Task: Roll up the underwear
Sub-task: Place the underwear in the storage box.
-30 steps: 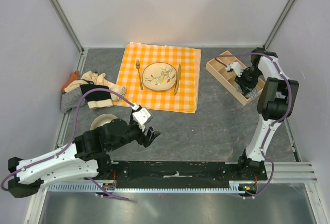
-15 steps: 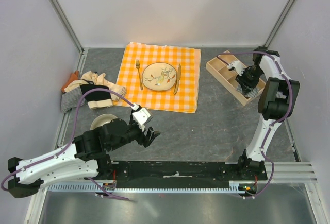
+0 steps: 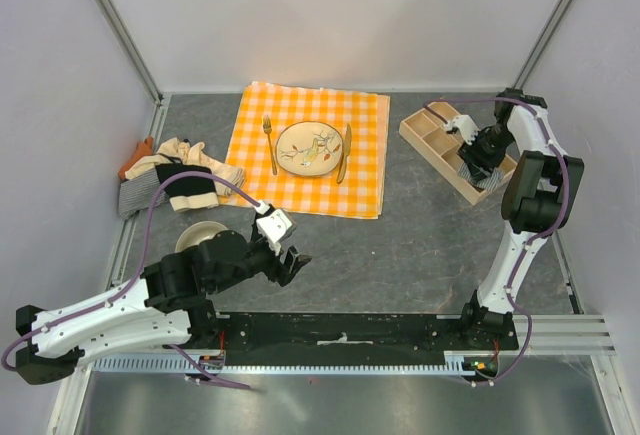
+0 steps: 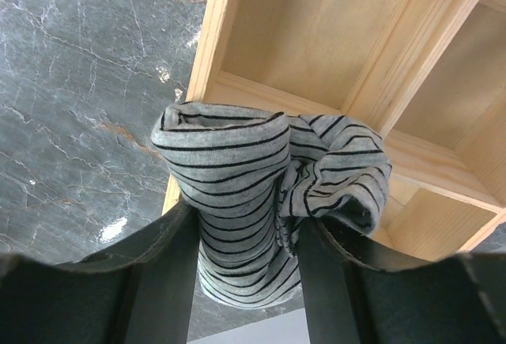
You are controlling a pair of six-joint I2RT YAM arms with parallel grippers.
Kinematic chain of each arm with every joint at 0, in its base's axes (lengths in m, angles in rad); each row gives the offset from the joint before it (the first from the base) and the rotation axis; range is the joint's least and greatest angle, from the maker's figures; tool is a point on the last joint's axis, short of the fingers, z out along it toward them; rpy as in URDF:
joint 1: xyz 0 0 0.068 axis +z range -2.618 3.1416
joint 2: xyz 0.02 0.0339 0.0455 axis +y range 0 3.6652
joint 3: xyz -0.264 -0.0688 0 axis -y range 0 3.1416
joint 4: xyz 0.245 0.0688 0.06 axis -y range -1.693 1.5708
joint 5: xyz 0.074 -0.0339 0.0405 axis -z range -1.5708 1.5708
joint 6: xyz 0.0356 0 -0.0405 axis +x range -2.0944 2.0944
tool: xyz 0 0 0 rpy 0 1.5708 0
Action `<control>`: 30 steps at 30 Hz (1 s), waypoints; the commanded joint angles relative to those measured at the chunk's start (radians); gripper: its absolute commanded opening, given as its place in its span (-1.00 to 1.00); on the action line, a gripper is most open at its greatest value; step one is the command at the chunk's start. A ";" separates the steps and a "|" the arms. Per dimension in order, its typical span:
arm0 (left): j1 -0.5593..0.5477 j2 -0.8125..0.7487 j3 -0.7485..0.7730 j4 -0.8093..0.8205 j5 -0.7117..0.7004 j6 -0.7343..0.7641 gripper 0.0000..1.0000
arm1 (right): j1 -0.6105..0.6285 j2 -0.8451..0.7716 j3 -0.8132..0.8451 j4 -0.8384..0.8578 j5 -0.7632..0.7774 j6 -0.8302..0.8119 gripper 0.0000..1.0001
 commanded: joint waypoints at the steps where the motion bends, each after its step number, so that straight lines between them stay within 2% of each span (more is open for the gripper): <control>1: -0.004 -0.008 0.025 0.017 0.000 0.034 0.48 | -0.019 -0.014 0.040 -0.050 0.000 0.005 0.14; 12: -0.004 -0.011 0.025 0.015 0.002 0.034 0.47 | -0.025 -0.015 0.056 -0.065 -0.010 0.008 0.16; 15: -0.004 -0.013 0.025 0.015 0.003 0.034 0.48 | -0.024 -0.005 0.058 -0.067 -0.010 0.010 -0.07; 18: -0.004 -0.011 0.025 0.017 0.002 0.034 0.47 | -0.025 0.009 0.052 -0.078 -0.005 -0.004 -0.44; 19: -0.004 -0.011 0.023 0.015 0.002 0.034 0.47 | -0.025 0.009 0.049 -0.078 -0.005 -0.009 -0.75; 21: -0.004 -0.010 0.023 0.015 0.002 0.034 0.47 | -0.025 0.006 0.046 -0.078 -0.019 -0.021 -1.00; 30: -0.004 -0.004 0.023 0.018 -0.002 0.034 0.47 | -0.021 0.008 -0.072 -0.007 0.087 -0.200 -1.00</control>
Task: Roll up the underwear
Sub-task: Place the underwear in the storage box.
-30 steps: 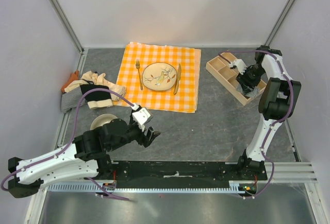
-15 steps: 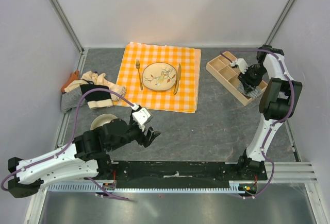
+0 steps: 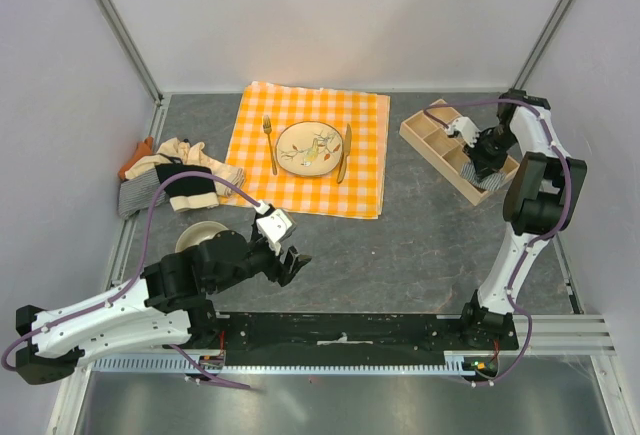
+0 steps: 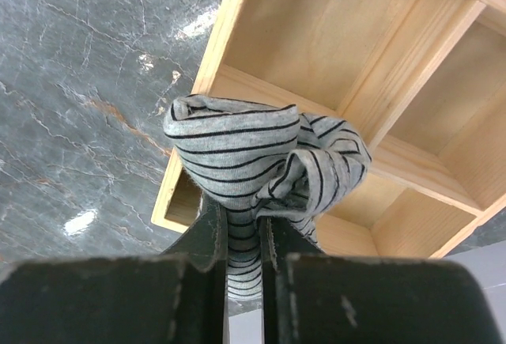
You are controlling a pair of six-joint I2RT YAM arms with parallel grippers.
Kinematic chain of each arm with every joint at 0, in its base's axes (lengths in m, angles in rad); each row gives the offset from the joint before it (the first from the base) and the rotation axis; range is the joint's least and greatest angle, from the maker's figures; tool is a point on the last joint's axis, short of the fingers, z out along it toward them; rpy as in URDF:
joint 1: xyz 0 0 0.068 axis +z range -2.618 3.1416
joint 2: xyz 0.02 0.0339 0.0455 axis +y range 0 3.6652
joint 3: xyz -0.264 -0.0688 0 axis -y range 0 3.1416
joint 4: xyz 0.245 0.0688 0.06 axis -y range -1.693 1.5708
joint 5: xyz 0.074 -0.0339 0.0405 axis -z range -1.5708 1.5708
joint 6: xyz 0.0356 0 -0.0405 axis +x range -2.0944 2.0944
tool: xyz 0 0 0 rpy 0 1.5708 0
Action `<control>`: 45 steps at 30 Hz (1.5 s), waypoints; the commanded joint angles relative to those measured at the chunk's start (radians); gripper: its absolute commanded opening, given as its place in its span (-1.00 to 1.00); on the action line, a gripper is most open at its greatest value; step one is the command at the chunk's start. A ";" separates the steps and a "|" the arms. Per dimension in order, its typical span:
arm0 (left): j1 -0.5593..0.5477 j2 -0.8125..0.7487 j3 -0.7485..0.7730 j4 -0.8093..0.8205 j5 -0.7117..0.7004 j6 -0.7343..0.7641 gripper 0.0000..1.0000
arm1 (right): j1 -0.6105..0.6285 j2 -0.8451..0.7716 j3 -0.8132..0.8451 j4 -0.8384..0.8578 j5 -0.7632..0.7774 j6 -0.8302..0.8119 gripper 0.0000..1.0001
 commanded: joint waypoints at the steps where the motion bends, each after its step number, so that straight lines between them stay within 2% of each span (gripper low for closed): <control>1: -0.004 -0.004 0.022 0.018 -0.005 0.035 0.48 | -0.003 0.024 -0.072 0.009 0.093 -0.105 -1.00; 11: -0.004 0.007 0.019 0.020 -0.014 0.036 0.48 | 0.034 0.107 -0.214 0.110 0.173 -0.083 -1.00; 25: -0.002 0.028 0.014 0.026 -0.012 0.041 0.48 | 0.062 0.254 -0.248 0.101 0.293 -0.014 -1.00; 34: -0.004 0.024 0.014 0.027 -0.014 0.041 0.48 | 0.062 0.253 -0.237 0.104 0.262 0.038 -0.99; 38: -0.004 0.021 0.014 0.027 -0.012 0.039 0.48 | 0.054 0.190 -0.152 0.068 0.201 0.058 -0.91; 42: -0.004 0.015 0.014 0.027 -0.011 0.038 0.48 | 0.053 0.146 -0.073 -0.003 0.163 0.058 -0.70; 45: -0.004 0.008 0.014 0.026 -0.009 0.038 0.48 | 0.053 0.119 -0.024 -0.035 0.147 0.062 -0.62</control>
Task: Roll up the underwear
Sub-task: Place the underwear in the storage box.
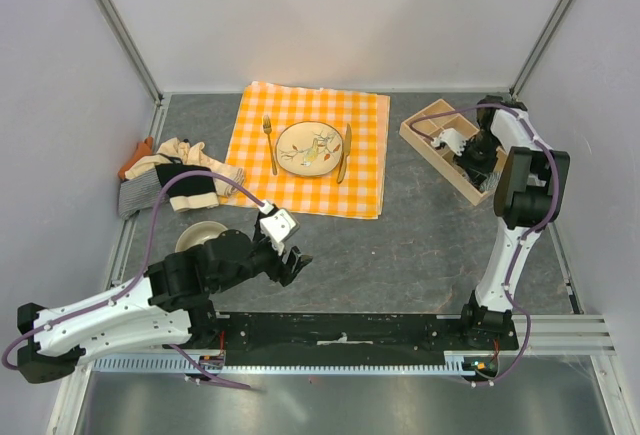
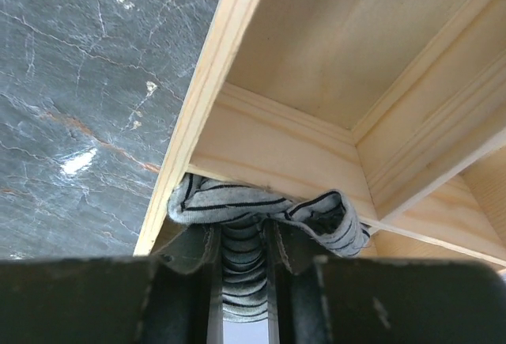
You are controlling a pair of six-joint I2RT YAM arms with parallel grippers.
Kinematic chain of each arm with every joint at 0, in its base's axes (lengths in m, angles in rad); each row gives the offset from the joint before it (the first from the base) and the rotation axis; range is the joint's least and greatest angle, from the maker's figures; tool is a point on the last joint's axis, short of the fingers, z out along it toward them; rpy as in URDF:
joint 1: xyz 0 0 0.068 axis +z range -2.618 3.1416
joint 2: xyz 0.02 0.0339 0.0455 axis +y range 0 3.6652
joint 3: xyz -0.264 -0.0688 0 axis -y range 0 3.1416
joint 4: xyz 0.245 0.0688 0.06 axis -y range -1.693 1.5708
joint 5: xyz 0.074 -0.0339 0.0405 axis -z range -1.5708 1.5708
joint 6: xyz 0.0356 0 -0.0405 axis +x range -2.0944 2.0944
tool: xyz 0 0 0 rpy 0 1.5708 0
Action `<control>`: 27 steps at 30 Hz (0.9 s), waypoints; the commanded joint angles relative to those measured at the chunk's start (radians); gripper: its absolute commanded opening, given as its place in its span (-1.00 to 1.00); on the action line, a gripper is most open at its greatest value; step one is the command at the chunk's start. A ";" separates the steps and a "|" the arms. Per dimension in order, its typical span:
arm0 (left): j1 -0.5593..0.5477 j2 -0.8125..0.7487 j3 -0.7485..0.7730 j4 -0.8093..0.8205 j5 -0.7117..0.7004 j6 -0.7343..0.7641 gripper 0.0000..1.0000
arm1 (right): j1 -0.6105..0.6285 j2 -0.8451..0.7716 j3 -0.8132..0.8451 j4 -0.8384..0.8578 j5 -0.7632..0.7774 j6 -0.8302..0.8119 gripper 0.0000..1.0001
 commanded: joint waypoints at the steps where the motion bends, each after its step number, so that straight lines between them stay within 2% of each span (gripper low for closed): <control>1: -0.004 -0.018 0.014 0.026 -0.003 0.036 0.48 | -0.030 0.047 0.019 -0.091 -0.051 0.037 -0.59; 6: -0.004 -0.026 0.013 0.029 0.001 0.036 0.48 | -0.033 0.010 0.055 -0.096 -0.057 0.051 -0.36; 14: -0.005 -0.035 0.013 0.028 0.006 0.034 0.48 | -0.049 -0.017 0.127 -0.136 -0.085 0.055 -0.20; 21: -0.005 -0.034 0.016 0.028 0.008 0.036 0.48 | -0.056 -0.037 0.162 -0.159 -0.122 0.052 -0.09; 27: -0.005 -0.037 0.014 0.026 0.008 0.034 0.48 | -0.058 -0.020 0.134 -0.159 -0.112 0.055 -0.13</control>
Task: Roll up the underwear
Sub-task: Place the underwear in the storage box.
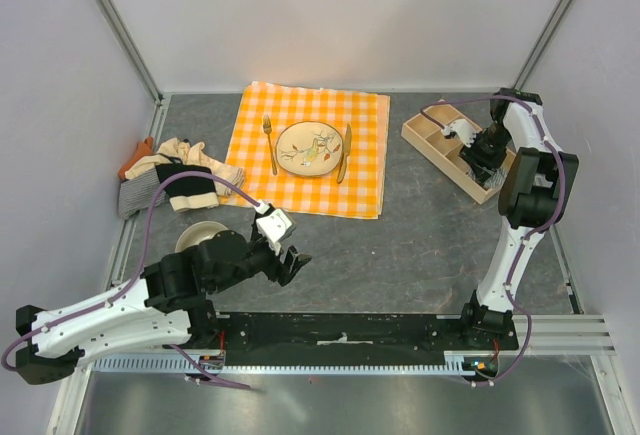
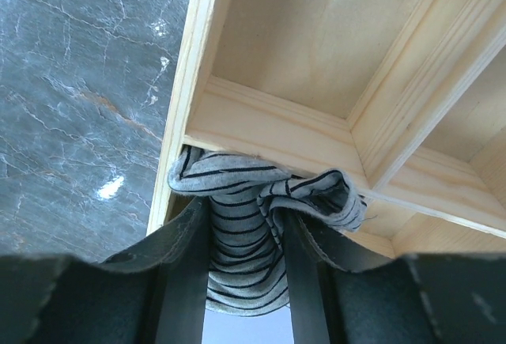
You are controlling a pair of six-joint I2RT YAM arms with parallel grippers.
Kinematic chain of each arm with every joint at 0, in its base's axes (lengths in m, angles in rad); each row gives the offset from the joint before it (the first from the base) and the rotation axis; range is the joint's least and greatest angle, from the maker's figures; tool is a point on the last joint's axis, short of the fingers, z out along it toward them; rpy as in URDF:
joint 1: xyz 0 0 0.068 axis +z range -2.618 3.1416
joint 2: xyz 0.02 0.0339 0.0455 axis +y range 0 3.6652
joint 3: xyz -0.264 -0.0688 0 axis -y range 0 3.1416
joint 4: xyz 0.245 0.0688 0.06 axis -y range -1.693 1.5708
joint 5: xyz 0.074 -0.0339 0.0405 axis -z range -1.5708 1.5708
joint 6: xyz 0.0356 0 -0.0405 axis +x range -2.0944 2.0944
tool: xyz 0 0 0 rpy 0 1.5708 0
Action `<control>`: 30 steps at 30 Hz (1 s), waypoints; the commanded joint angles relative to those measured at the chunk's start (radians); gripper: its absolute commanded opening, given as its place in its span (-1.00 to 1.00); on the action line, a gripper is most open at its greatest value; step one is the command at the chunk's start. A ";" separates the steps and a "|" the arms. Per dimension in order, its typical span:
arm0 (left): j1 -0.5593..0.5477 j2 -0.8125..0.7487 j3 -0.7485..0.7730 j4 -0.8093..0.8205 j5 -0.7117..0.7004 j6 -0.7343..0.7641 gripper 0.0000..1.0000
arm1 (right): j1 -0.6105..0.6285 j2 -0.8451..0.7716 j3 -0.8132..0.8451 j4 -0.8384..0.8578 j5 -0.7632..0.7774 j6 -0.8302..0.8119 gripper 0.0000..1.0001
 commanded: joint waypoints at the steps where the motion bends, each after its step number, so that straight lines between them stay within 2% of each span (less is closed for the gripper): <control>1: -0.005 -0.011 0.016 0.026 0.006 0.034 0.48 | -0.006 -0.028 0.013 -0.032 -0.019 0.016 -0.13; 12: -0.005 -0.010 0.016 0.024 0.006 0.034 0.48 | -0.031 -0.047 0.014 -0.029 -0.078 0.028 0.06; 26: -0.007 -0.011 0.016 0.024 0.005 0.039 0.48 | -0.071 -0.107 0.037 -0.049 -0.108 0.016 0.02; 30: -0.007 -0.008 0.011 0.029 0.006 0.039 0.50 | -0.075 -0.109 -0.015 -0.051 -0.095 0.002 -0.02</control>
